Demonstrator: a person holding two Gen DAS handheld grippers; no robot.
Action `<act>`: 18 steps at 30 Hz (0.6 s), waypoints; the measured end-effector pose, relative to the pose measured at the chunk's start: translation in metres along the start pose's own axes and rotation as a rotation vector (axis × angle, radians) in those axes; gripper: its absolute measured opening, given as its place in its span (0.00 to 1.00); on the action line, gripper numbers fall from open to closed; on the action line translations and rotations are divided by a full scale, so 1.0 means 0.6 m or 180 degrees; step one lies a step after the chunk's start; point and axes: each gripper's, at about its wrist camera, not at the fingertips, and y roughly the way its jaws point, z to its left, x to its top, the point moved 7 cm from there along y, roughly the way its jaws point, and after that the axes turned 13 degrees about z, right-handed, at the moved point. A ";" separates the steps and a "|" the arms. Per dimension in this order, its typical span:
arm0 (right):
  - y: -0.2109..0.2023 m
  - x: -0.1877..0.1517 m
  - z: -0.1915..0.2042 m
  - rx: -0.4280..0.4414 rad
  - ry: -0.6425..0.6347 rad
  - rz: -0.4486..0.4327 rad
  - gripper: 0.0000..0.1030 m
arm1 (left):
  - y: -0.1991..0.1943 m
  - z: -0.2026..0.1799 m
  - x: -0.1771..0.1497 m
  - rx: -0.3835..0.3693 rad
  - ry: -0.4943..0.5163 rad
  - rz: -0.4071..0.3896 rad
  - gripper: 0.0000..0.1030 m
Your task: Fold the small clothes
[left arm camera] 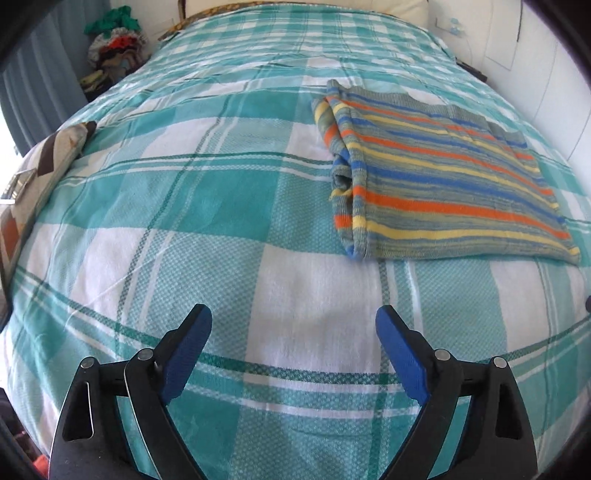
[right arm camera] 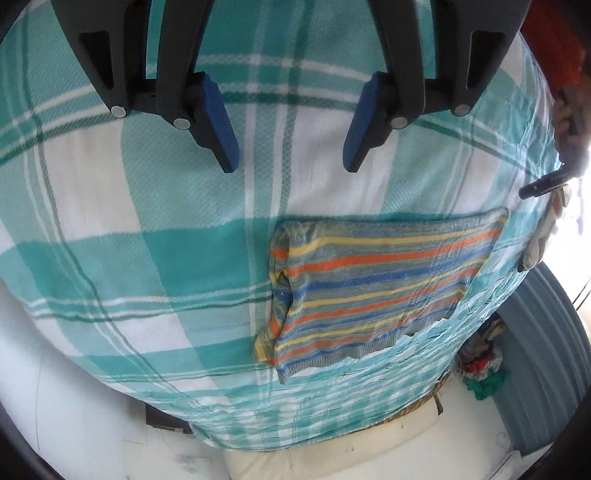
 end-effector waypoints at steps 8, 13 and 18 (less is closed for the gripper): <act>0.021 -0.020 0.006 -0.0157 -0.0117 -0.0112 0.61 | 0.022 -0.002 -0.032 0.0093 -0.0058 -0.0035 0.93; 0.025 -0.022 0.007 -0.0144 -0.0156 -0.0159 0.63 | 0.023 0.000 -0.036 0.0055 -0.0084 -0.0028 0.94; 0.027 -0.025 0.010 -0.0124 -0.0188 -0.0179 0.66 | 0.025 0.000 -0.038 0.0052 -0.0083 -0.0020 0.95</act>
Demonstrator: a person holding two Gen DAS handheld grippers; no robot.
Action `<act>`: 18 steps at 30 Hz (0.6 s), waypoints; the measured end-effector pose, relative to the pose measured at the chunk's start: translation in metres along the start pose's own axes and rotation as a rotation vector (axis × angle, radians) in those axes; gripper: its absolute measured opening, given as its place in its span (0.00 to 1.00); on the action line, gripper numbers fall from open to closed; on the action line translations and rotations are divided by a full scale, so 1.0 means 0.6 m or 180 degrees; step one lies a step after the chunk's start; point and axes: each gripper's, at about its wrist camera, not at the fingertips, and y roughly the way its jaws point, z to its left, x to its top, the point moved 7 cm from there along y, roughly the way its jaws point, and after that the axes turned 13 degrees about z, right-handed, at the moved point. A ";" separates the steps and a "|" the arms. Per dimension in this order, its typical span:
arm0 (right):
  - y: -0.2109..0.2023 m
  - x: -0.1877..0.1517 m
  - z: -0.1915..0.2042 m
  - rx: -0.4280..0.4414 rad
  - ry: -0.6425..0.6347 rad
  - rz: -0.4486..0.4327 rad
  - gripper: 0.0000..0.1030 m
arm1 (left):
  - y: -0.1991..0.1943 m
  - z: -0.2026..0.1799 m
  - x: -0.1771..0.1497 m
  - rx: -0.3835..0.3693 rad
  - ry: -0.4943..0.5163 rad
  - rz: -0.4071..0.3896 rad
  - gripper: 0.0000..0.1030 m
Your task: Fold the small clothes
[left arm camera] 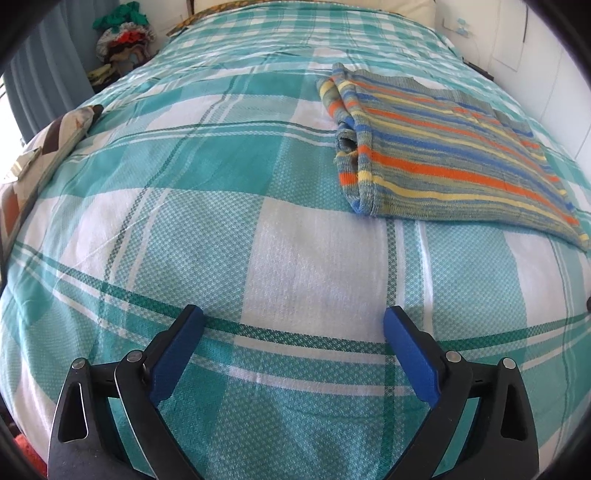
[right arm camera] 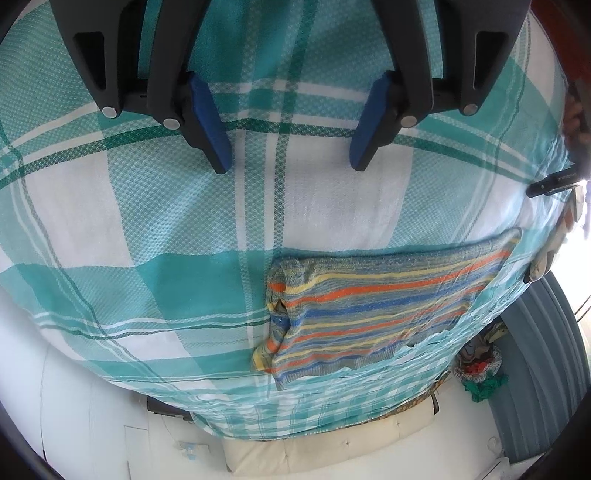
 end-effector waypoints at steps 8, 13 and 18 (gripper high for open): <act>0.004 -0.002 0.010 -0.0008 -0.0122 -0.0004 0.76 | -0.023 -0.020 -0.032 -0.0012 0.0073 -0.0104 0.95; -0.011 0.000 0.014 -0.0130 -0.0156 -0.0005 0.76 | -0.038 -0.027 -0.011 -0.0115 0.0031 -0.0225 0.95; -0.089 0.039 -0.032 -0.0589 0.0118 -0.0505 0.76 | -0.021 -0.015 0.048 0.0049 0.0071 -0.0234 0.95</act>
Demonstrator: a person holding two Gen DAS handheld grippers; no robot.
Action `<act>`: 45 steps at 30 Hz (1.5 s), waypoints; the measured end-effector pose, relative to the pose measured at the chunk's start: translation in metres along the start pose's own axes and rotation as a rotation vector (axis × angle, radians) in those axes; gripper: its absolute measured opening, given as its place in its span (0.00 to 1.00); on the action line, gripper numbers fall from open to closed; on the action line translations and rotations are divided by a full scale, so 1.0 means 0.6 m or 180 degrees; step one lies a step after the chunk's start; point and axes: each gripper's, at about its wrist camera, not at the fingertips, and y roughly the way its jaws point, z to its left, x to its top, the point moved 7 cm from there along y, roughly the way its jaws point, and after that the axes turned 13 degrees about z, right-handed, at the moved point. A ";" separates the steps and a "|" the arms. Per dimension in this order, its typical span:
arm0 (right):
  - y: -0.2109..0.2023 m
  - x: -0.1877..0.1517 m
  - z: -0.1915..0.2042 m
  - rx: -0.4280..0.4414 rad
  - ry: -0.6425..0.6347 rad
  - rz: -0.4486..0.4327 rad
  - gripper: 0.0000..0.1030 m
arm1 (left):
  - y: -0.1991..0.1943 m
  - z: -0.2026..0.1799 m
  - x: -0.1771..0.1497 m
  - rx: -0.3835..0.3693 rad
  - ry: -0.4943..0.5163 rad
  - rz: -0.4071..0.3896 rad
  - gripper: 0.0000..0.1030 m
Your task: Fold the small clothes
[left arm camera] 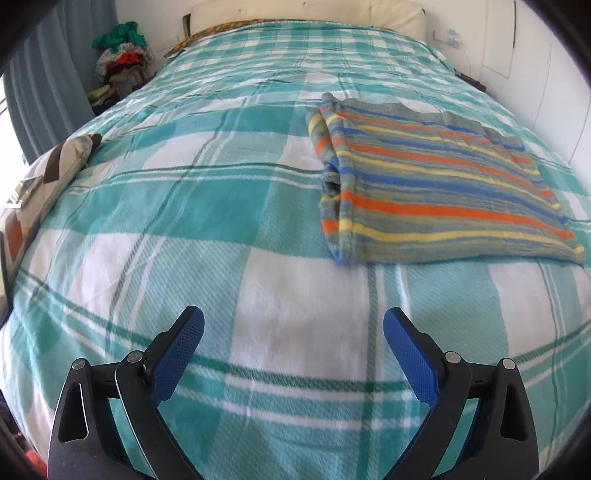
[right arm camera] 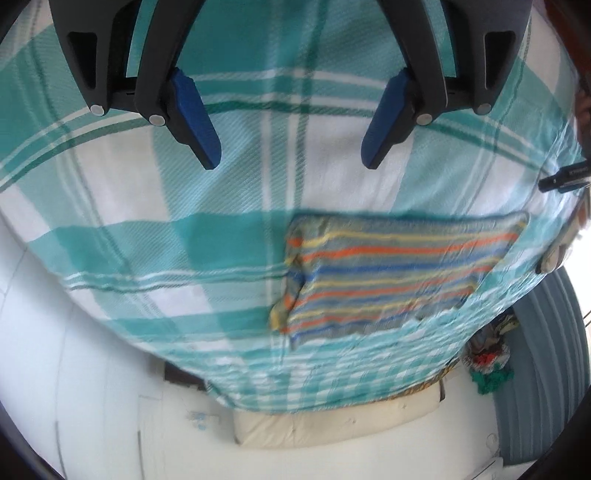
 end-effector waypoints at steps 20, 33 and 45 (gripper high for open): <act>0.126 0.029 -0.156 -0.0730 0.0716 0.0598 1.00 | 0.064 0.036 0.041 0.0047 -0.0100 0.0009 1.00; 0.124 0.030 -0.155 -0.0731 0.0717 0.0602 1.00 | 0.063 0.036 0.041 0.0050 -0.0100 0.0007 1.00; 0.124 0.030 -0.155 -0.0732 0.0716 0.0602 1.00 | 0.063 0.036 0.041 0.0051 -0.0100 0.0007 1.00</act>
